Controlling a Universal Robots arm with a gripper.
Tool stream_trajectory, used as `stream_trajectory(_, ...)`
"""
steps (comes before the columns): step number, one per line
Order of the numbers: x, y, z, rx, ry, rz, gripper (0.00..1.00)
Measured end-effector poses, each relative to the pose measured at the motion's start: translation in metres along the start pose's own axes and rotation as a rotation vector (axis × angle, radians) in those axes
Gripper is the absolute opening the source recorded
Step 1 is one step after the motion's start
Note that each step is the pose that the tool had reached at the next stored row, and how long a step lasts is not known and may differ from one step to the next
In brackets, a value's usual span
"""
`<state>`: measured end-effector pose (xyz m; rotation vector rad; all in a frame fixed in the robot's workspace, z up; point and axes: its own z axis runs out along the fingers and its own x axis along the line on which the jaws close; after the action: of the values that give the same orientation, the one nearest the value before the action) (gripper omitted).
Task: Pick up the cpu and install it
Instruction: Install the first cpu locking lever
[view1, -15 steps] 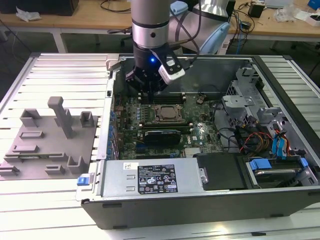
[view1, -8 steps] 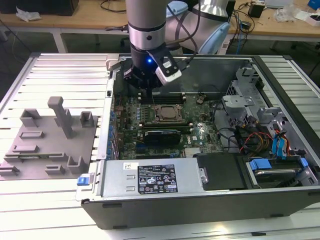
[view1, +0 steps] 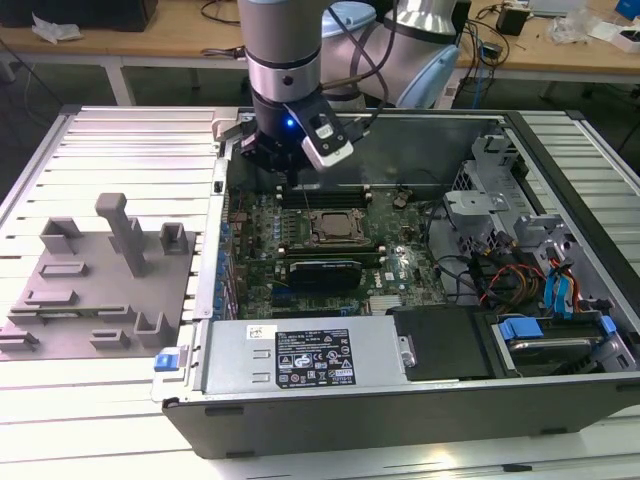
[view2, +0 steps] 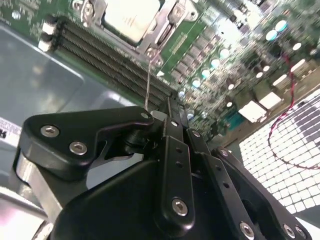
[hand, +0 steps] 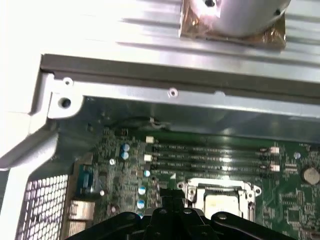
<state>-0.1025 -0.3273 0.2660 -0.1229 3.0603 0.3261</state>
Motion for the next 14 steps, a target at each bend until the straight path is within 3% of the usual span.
stream_trajectory(1,0.0002,-0.0001,0.0007,-0.0069,-0.0008,0.0,0.11)
stream_trajectory(10,0.0001,-0.0019,0.0089,-0.0396,-0.0035,0.002,0.11)
stream_trajectory(14,-0.0052,-0.003,0.011,-0.0462,-0.004,0.002,0.11)
